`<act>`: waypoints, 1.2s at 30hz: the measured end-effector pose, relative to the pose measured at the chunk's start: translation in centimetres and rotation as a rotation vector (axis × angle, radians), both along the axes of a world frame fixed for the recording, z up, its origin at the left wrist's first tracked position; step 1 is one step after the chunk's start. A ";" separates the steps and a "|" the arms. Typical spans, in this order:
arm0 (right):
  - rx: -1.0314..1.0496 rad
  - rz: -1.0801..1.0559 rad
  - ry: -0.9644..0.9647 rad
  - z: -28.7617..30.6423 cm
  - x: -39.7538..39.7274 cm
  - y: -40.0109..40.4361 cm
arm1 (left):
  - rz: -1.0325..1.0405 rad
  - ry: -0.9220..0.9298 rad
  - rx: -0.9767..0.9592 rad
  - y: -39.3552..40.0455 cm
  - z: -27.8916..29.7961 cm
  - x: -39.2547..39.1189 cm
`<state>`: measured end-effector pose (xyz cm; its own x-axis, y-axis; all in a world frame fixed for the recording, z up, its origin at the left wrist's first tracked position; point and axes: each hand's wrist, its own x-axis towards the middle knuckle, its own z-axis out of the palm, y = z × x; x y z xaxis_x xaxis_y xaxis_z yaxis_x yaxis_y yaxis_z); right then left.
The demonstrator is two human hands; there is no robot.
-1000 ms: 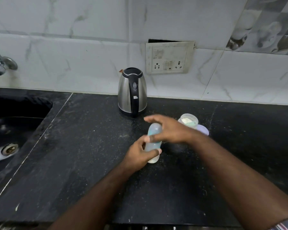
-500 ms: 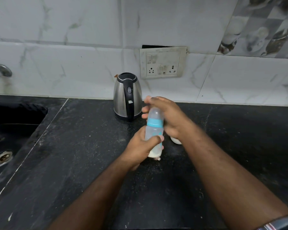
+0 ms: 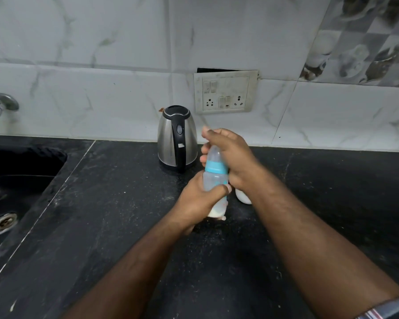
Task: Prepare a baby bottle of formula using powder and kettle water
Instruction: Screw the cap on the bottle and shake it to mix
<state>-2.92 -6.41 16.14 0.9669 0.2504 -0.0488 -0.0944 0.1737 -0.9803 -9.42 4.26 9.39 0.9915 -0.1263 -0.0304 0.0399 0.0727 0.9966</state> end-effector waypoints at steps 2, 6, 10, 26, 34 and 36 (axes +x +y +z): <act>0.186 0.331 0.061 0.2 0.2 -2.1 | -0.192 0.072 -0.263 1.0 0.1 -0.2; 0.222 0.653 0.013 -0.5 -0.2 -2.9 | -0.388 0.140 -0.458 1.2 0.5 -0.6; 0.100 0.325 -0.008 -0.4 -1.0 -1.0 | -0.201 0.078 -0.352 0.6 1.2 -0.1; 0.010 0.408 -0.078 0.7 -0.3 -2.6 | -0.072 -0.042 -0.133 1.6 1.6 0.3; -0.105 0.291 -0.106 -0.6 -0.9 -2.6 | 0.018 -0.086 -0.004 1.5 0.5 0.3; -0.061 0.407 -0.062 -0.5 -0.8 -3.4 | -0.028 -0.044 -0.118 1.6 0.7 0.3</act>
